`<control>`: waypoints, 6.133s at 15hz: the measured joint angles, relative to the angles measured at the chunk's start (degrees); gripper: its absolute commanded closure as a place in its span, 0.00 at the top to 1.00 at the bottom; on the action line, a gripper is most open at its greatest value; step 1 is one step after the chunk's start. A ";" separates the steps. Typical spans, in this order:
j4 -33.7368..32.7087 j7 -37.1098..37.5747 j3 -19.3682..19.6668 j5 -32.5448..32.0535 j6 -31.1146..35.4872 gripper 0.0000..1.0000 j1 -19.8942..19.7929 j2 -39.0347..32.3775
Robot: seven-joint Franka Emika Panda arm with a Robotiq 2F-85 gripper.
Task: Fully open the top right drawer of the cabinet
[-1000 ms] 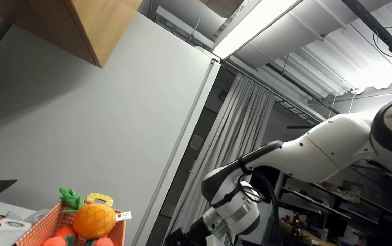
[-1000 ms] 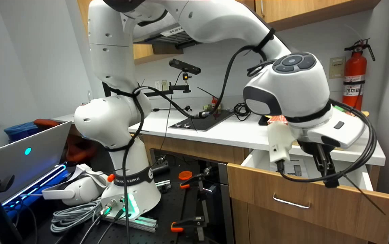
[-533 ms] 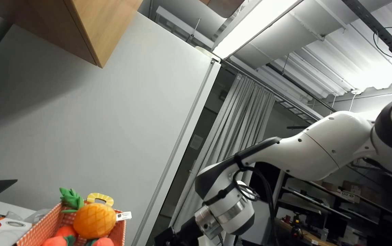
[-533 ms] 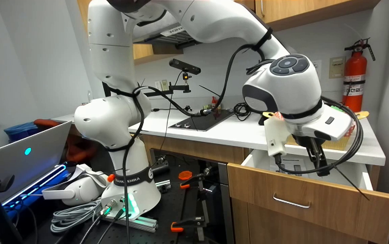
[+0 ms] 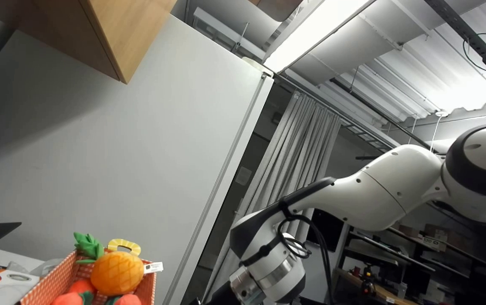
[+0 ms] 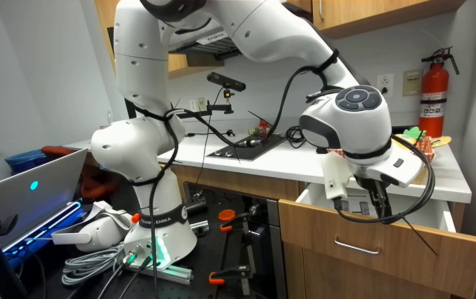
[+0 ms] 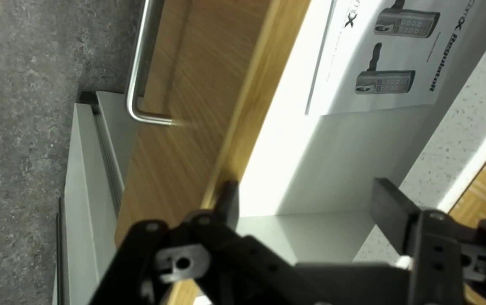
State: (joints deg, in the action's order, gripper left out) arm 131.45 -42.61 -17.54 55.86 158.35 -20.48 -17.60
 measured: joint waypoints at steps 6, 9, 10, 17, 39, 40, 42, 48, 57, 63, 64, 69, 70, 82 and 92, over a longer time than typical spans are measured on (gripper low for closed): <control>-2.16 0.00 -2.43 0.00 0.00 0.04 0.02 -1.02; -2.55 0.02 -2.67 -0.01 0.00 0.00 0.04 -2.69; -2.54 0.03 -2.51 -0.08 0.00 0.00 0.04 -3.47; -2.39 2.58 -0.39 -3.93 0.01 0.00 0.12 -5.26; 3.49 27.44 17.43 -36.09 -1.72 0.00 5.49 2.13; 3.64 28.48 18.06 -37.10 -2.42 0.00 5.75 2.72; 3.91 30.50 19.42 -39.16 -3.77 0.00 6.20 3.78; 4.88 34.89 23.76 -45.48 -7.21 0.00 6.57 6.48; 6.94 35.77 24.73 -47.00 -7.57 0.00 7.97 13.54; 8.47 35.49 24.25 -46.89 -8.51 0.00 11.02 23.77; 8.65 35.38 24.23 -46.67 -8.95 0.00 11.64 25.23; 9.74 34.69 24.23 -45.01 -10.03 0.00 15.13 30.67; 9.95 34.59 24.23 -44.66 -10.03 0.00 15.76 31.31; 10.45 34.08 24.31 -44.05 -10.12 0.01 18.16 32.76; 10.50 34.05 24.32 -44.05 -10.12 0.01 18.16 32.76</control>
State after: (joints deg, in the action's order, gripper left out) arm 141.95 -8.55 6.78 11.81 148.23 -2.31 15.15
